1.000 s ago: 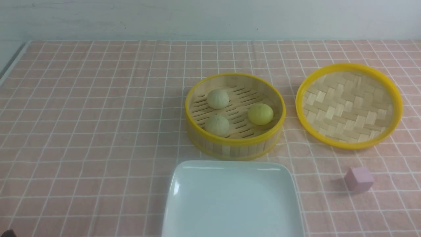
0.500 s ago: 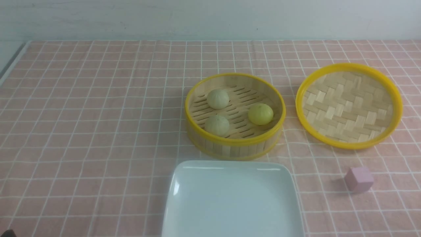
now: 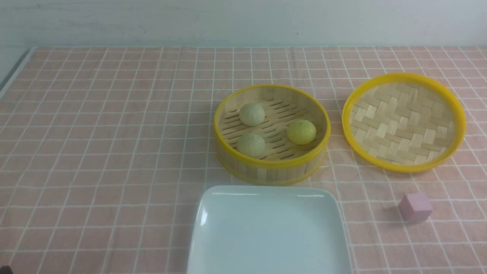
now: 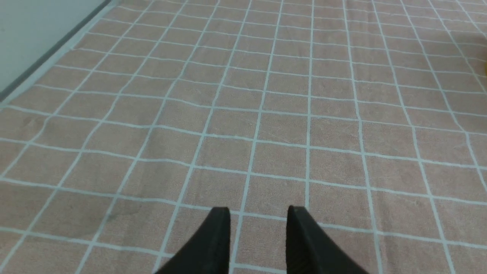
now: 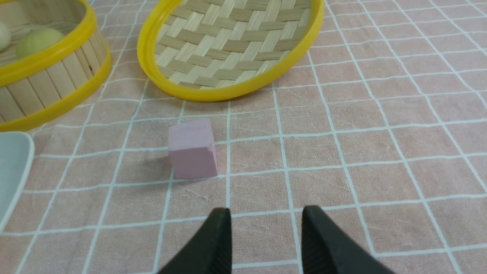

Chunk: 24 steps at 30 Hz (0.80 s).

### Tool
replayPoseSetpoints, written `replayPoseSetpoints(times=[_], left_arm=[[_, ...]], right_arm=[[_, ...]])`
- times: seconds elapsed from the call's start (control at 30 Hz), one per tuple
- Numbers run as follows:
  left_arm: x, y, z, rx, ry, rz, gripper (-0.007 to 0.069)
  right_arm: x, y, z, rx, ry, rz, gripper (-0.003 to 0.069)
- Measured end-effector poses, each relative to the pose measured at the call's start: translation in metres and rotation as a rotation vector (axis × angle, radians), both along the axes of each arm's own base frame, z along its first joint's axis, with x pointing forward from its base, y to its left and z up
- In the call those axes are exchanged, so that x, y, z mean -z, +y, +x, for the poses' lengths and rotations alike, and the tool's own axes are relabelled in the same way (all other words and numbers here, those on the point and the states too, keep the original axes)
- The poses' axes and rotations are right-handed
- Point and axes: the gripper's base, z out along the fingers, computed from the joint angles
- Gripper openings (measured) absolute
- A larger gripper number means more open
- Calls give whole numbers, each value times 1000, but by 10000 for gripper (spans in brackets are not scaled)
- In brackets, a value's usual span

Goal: Put the steamed buns into the plate on the pink tablecloth.
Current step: 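Reach toward a bun in the bamboo steamer with the right gripper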

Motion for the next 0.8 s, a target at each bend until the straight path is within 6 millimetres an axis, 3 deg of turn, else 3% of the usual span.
replayPoseSetpoints(times=[0.07, 0.13, 0.3, 0.4, 0.5, 0.7, 0.8], left_arm=[[0, -1, 0, -5, -14, -43, 239], [-1, -4, 1, -18, -45, -225, 239], [-7, -14, 3, -83, -109, -936, 239], [-8, -17, 3, -115, -106, -1199, 239], [-10, -17, 3, -118, -123, -1255, 239], [-22, -12, 5, -85, -270, -1273, 234], [-38, -8, 3, -41, -396, -1240, 183]], right_arm=[[0, 0, 0, 2, -6, -6, 240], [-1, 1, 1, 17, -21, 93, 240], [-2, 12, 1, 90, 16, 725, 240], [-2, 15, 0, 118, 41, 943, 240], [-2, 17, 1, 129, 48, 1042, 240], [-9, 16, 1, 120, -2, 1063, 240], [-45, 12, -1, 46, -171, 947, 212]])
